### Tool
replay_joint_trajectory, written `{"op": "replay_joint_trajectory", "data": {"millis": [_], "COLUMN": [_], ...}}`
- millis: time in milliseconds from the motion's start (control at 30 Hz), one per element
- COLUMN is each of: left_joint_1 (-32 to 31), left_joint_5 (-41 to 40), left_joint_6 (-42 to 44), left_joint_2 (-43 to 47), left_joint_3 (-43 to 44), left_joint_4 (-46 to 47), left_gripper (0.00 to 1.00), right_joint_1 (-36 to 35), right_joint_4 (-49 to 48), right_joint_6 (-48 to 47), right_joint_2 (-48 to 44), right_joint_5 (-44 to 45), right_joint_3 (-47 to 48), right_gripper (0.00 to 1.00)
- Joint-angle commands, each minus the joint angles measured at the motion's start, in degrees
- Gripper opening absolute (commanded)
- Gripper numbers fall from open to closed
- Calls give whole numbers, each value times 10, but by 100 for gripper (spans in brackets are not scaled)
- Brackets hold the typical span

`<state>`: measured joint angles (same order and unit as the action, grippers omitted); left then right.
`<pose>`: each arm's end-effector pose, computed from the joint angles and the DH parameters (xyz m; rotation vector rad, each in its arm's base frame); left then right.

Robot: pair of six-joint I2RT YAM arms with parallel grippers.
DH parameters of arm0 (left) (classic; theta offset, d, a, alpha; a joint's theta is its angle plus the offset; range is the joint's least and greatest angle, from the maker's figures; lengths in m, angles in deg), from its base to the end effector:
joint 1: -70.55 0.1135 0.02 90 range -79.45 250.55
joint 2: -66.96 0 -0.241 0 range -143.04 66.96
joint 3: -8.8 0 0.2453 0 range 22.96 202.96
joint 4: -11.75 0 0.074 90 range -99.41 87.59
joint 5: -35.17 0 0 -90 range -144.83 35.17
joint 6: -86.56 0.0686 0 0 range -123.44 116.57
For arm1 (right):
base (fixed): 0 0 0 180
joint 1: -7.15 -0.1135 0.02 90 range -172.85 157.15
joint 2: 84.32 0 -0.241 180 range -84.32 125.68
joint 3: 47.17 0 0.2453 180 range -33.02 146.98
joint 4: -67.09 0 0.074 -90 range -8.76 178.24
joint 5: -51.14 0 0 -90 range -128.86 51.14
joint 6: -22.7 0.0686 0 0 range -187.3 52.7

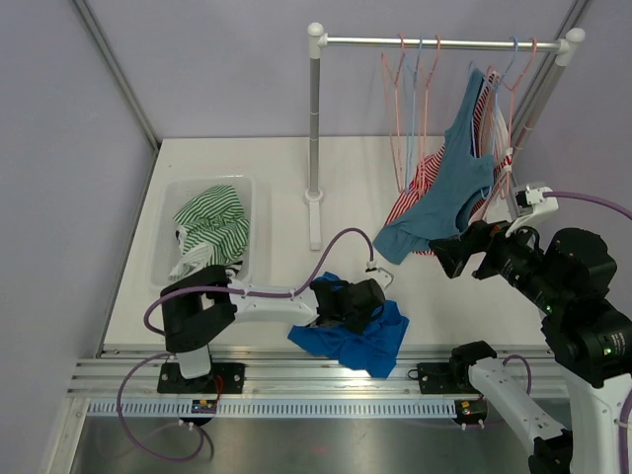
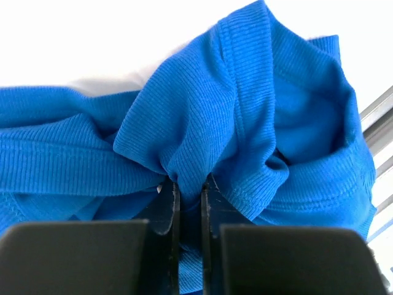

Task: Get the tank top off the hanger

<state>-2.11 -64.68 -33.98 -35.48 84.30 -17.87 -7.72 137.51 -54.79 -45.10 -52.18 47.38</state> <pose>0.1211 -0.3484 0.1196 0.8742 2.4582 -0.4744 0.1010 0.0432 0.4310 -0.2040 1.8507 0.5466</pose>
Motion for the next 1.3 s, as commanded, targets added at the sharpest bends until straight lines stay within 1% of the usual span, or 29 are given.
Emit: {"op": "replay_joint_trajectory", "data": {"millis": [0, 33, 100, 133, 167, 200, 267, 300, 333, 367, 400, 467, 500, 533, 567, 600, 667, 700, 767, 800, 867, 900, 967, 1000, 1067, 1100, 1133, 1200, 1267], "left_joint_1": [-1, 0, 7, 14, 23, 51, 89, 131, 154, 178, 227, 276, 327, 355, 384, 440, 496, 548, 595, 636, 669, 695, 715, 720, 727, 727, 726, 726, 726], "left_joint_5": [-39, -79, -125, -169, -186, -212, -229, -235, -238, -238, -235, -229, -214, -199, -183, -144, -99, -60, -19, 16, 56, 89, 95, 125, 151, 157, 161, 167, 162], "left_joint_6": [-17, -17, -18, -25, -27, -27, -24, -21, -10, -4, 5, 34, 43, 63, 72, 79, 101, 107, 119, 121, 125, 126, 125, 125, 119, 116, 113, 109, 106], "left_joint_2": [48, 70, 110, 154, 173, 196, 259, 280, 316, 330, 340, 364, 367, 369, 363, 357, 341, 321, 294, 261, 226, 189, 155, 140, 81, 59, 10, -36, -91], "left_joint_3": [-17, -4, 11, 35, 46, 60, 90, 99, 109, 135, 148, 191, 204, 214, 222, 239, 251, 257, 257, 258, 256, 255, 238, 231, 222, 223, 226, 223, 223], "left_joint_4": [-59, -95, -136, -182, -206, -247, -279, -302, -315, -326, -346, -360, -367, -367, -367, -367, -364, -358, -347, -339, -333, -330, -321, -309, -304, -306, -308, -311, -318], "left_gripper": [0, 0, 0, 0, 0, 0, 0, 0, 0, 0, 0, 0, 0, 0, 0, 0, 0, 0, 0, 0, 0, 0, 0, 0, 0, 0, 0, 0, 0], "right_joint_1": [2, 2, 2, 2, 1, 2, 2, 1, 2, 2, 2, 2, 2, 2, 2, 2, 2, 2, 2, 2, 2, 2, 1, 2, 2, 2, 2, 2, 2], "right_joint_4": [-32, -34, -35, -38, -40, -42, -48, -50, -51, -52, -53, -56, -57, -62, -65, -66, -74, -76, -82, -83, -83, -81, -81, -85, -92, -101, -106, -120, -128], "right_joint_6": [1, 2, 2, 2, 4, 5, 7, 8, 6, 7, 5, 5, 5, 6, 6, 8, 8, 8, 8, 7, 6, 6, 7, 11, 19, 21, 23, 36, 48], "right_joint_2": [-7, -8, -12, -12, -13, -13, -14, -14, -14, -15, -16, -18, -18, -19, -20, -20, -19, -20, -17, -16, -11, -10, -9, -9, -10, -10, -11, -6, 0], "right_joint_5": [-23, -23, -23, -22, -21, -22, -25, -27, -28, -27, -28, -27, -27, -28, -30, -33, -34, -34, -29, -24, -7, 1, 25, 31, 37, 32, 23, 8, 16], "right_joint_3": [-2, -4, -5, -8, -9, -11, -18, -20, -21, -22, -22, -23, -23, -24, -24, -24, -24, -24, -23, -22, -13, -10, -1, 1, 1, -2, -5, -7, -6], "right_gripper": [99, 99, 99, 99, 99, 100, 99, 100, 99, 99, 99, 100, 100, 99, 99, 100, 99, 99, 100, 100, 100, 99, 99, 99, 100, 99, 99, 100, 99]}}
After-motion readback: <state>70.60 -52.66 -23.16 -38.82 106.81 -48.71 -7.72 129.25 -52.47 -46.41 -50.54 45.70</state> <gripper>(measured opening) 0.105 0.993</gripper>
